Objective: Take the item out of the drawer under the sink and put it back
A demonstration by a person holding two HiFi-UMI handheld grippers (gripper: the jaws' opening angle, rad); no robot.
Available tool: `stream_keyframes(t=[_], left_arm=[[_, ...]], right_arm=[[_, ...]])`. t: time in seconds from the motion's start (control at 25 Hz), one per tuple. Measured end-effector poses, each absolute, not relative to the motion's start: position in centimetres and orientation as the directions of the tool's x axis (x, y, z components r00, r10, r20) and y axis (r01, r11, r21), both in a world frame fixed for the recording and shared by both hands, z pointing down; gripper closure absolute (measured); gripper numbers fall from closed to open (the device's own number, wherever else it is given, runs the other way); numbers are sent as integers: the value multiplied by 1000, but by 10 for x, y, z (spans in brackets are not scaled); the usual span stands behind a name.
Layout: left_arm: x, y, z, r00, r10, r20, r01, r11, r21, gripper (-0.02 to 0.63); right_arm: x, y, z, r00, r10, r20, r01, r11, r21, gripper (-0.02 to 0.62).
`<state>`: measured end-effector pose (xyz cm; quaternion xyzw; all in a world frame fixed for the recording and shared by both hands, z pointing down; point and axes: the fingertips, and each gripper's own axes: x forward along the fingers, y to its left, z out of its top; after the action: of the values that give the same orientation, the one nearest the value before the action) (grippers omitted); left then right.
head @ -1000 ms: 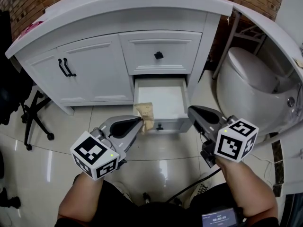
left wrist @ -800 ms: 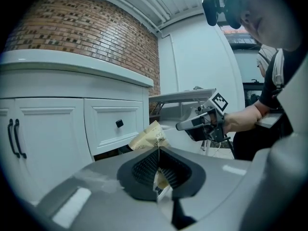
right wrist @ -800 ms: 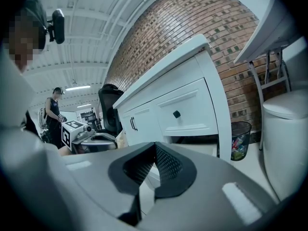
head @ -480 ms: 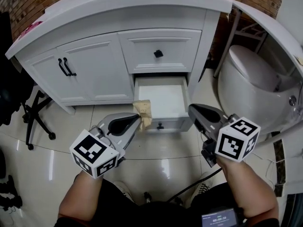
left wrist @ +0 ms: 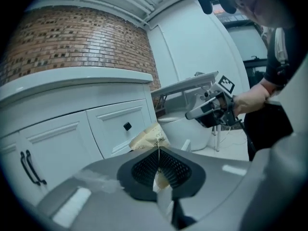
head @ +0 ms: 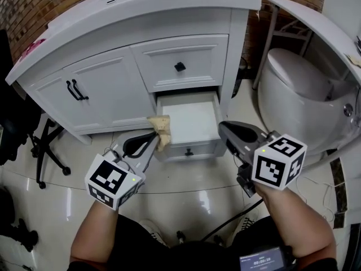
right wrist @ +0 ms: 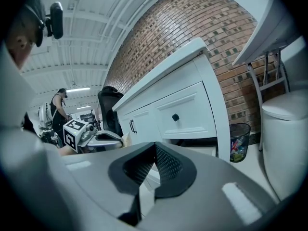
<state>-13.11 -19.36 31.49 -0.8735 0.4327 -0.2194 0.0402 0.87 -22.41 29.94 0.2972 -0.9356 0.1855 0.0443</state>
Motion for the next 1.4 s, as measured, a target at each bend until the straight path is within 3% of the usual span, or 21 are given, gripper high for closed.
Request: stream_keyframes(t=[0.2, 0.56, 0.96, 1.4], left_arm=[[-132, -217, 324, 470, -769, 434, -654, -633, -414, 597], [-124, -271, 346, 423, -709, 564, -541, -697, -471, 597], [-99, -328, 441, 330, -487, 808, -348, -859, -376, 597], [-88, -362, 499, 269, -404, 874, -329, -892, -311, 590]], right_arm=[[8, -223, 298, -824, -534, 187, -565, 759, -324, 592], [10, -223, 293, -824, -539, 172, -564, 760, -323, 592], [17, -227, 290, -817, -553, 163, -574, 751, -327, 592], [23, -233, 292, -816, -553, 165, -573, 744, -344, 592]])
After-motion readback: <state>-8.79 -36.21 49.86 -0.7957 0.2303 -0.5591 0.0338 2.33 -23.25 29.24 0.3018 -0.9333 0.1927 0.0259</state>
